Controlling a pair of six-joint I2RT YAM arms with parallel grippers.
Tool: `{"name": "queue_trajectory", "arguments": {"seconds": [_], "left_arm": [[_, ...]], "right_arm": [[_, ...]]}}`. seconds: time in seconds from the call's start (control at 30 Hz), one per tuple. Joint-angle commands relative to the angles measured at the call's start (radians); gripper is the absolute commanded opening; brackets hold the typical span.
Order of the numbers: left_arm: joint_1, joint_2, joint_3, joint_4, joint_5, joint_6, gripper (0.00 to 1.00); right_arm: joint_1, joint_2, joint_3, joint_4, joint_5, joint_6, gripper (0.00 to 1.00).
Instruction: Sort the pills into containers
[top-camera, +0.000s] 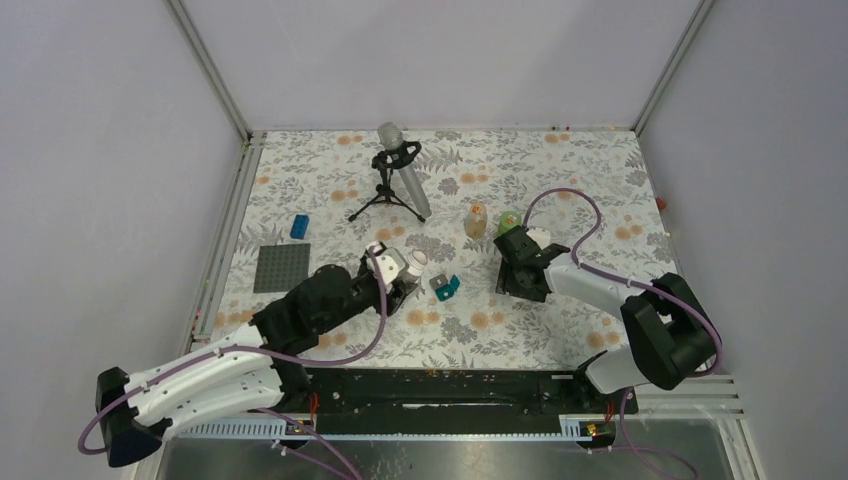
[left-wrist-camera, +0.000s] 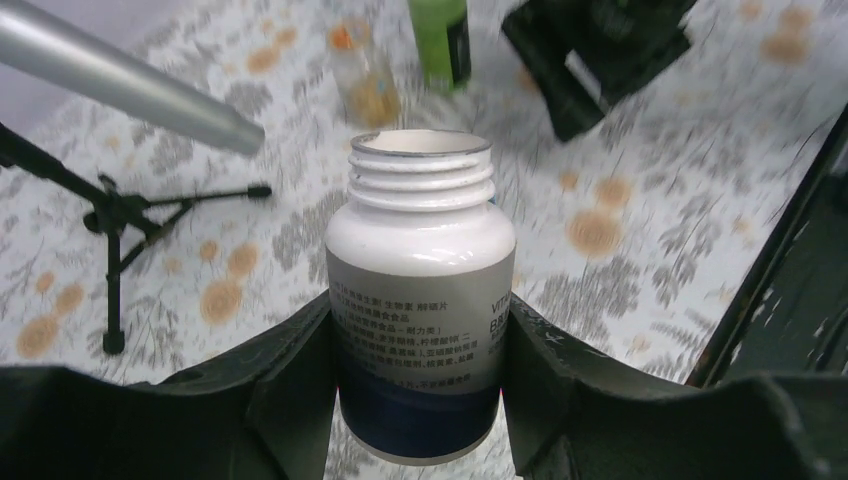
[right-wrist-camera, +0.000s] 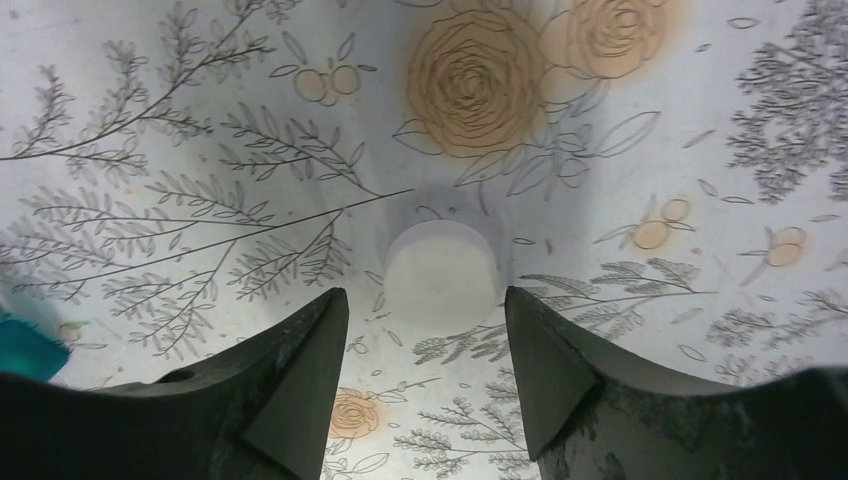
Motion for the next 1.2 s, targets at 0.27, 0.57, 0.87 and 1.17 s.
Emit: {"name": "queue_trajectory", "arguments": {"seconds": [0.27,0.57,0.87,1.17], "left_arm": [[0.003,-0.026,-0.026,0.377,0.115,-0.074,0.00],[0.003,-0.010,-0.043,0.397,0.165,-0.091,0.00],[0.003,-0.004,-0.042,0.377,0.158,-0.087,0.00],[0.003,0.011,-0.044,0.375,0.163,-0.099,0.00]], "right_arm": [[-0.007,0.069,0.115,-0.170,0.084,-0.024,0.60],[-0.007,0.088,0.108,-0.156,0.070,-0.026,0.56],[-0.007,0.091,0.096,-0.116,0.067,-0.018,0.58],[-0.007,0.099,0.095,-0.100,0.090,0.003,0.59]]}}
